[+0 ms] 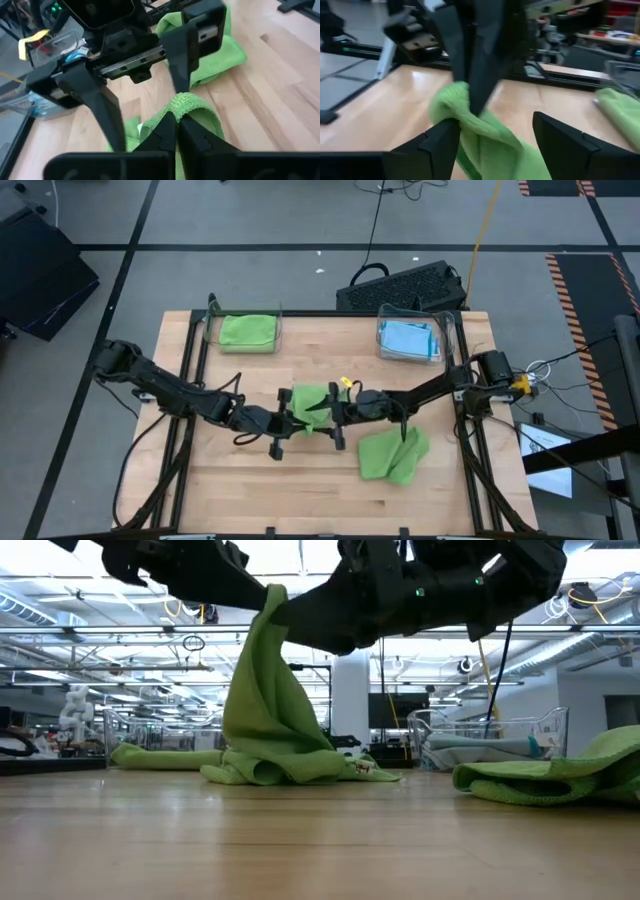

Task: Fold microfiber towels
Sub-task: Fold the left green microfiber cloth

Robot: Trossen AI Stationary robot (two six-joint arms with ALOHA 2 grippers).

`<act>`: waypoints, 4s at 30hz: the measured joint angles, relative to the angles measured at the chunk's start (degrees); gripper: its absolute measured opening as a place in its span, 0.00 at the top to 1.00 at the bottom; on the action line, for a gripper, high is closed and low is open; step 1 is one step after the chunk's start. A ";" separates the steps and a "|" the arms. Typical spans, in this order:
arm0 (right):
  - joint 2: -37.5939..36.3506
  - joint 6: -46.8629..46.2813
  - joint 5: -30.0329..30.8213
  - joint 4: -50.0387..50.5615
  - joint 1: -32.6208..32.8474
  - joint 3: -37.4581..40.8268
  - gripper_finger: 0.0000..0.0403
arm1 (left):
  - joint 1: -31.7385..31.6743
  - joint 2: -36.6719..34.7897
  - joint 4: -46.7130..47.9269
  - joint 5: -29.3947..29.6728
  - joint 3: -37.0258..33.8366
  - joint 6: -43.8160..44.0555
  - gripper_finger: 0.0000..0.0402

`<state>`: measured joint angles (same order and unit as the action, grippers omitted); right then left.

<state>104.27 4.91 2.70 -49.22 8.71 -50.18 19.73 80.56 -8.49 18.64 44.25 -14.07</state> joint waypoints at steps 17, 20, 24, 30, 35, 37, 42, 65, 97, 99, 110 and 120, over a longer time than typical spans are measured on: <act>0.00 -3.14 -15.67 5.99 -3.87 -0.30 0.46 | 1.03 0.92 -4.50 -4.24 0.00 -5.35 0.97; 0.00 -2.05 -16.45 6.45 -3.43 -0.30 0.54 | 1.03 0.92 -5.98 -4.22 0.02 -5.35 0.94; 0.00 0.43 -16.43 8.06 -3.34 -0.27 0.72 | 1.07 0.92 -6.94 -4.12 0.02 -5.74 0.92; -1.72 2.58 -13.90 11.62 -4.22 -0.12 0.98 | 1.49 0.92 -5.31 4.09 0.05 0.66 0.89; -7.71 3.98 -0.90 23.83 -5.08 -0.16 0.96 | 3.03 0.90 0.77 13.74 0.07 7.07 0.72; -10.87 4.74 3.06 29.67 -5.25 -0.16 0.98 | 3.33 0.92 3.28 18.57 0.07 10.74 0.63; -17.11 5.51 13.77 38.08 -5.35 -0.14 0.99 | 2.76 0.91 7.32 22.75 0.07 19.95 0.48; -21.14 2.21 16.85 29.98 -4.11 -0.12 0.99 | -0.78 25.65 -34.81 35.53 0.09 19.52 0.26; -21.11 -8.85 12.84 42.60 3.22 4.62 0.60 | -1.60 7.74 6.17 18.47 0.09 32.35 0.99; -21.11 -8.58 16.38 41.36 3.41 4.62 0.53 | -1.66 7.74 0.58 12.79 0.09 32.16 0.99; -21.09 -7.22 18.26 34.73 3.42 7.22 0.36 | 3.52 20.93 -30.43 10.71 0.13 28.27 0.77; -21.09 -7.06 18.62 30.37 3.41 8.32 0.37 | 3.52 31.41 -52.72 16.37 1.29 22.14 0.57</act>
<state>83.18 -2.15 21.32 -18.85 12.12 -41.87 23.24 111.96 -61.21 35.00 45.54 8.07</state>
